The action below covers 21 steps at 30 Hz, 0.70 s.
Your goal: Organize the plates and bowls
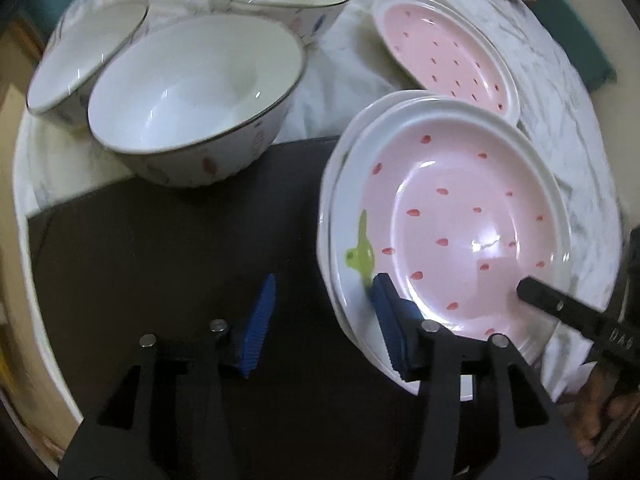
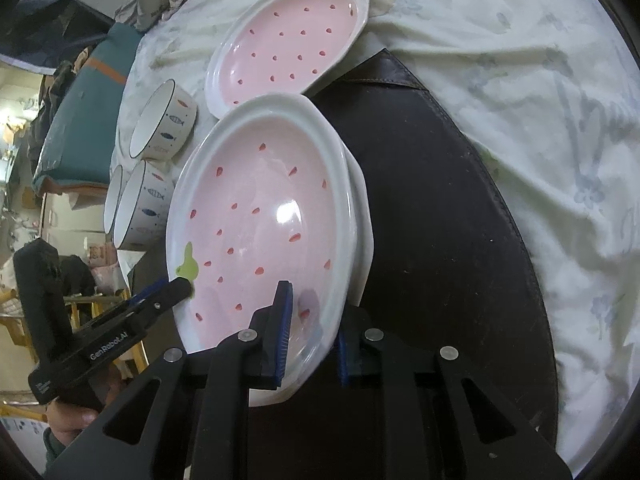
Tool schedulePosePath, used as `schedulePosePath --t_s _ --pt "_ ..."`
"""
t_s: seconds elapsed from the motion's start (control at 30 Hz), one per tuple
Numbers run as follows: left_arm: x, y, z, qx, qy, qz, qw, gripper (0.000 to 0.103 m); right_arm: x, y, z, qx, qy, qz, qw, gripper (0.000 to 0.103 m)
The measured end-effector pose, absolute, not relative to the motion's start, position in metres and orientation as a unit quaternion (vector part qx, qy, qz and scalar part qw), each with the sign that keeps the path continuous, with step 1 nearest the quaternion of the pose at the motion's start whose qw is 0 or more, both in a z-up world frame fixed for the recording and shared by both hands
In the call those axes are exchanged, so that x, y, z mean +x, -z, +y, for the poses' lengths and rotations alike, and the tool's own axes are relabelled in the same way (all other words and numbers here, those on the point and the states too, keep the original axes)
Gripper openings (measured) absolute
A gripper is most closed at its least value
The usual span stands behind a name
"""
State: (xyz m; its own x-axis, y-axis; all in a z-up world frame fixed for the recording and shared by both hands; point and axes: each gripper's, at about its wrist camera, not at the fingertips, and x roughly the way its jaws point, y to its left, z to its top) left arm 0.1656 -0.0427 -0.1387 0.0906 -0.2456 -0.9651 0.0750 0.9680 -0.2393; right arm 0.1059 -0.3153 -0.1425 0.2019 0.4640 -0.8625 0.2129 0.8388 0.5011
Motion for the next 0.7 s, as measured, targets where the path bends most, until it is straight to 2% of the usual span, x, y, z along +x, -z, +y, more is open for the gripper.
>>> schedulePosePath --t_s 0.7 --pt "0.169 0.137 -0.043 -0.069 0.109 0.66 0.74 0.047 0.099 0.131 -0.338 0.273 -0.052 0.615 0.738 0.024"
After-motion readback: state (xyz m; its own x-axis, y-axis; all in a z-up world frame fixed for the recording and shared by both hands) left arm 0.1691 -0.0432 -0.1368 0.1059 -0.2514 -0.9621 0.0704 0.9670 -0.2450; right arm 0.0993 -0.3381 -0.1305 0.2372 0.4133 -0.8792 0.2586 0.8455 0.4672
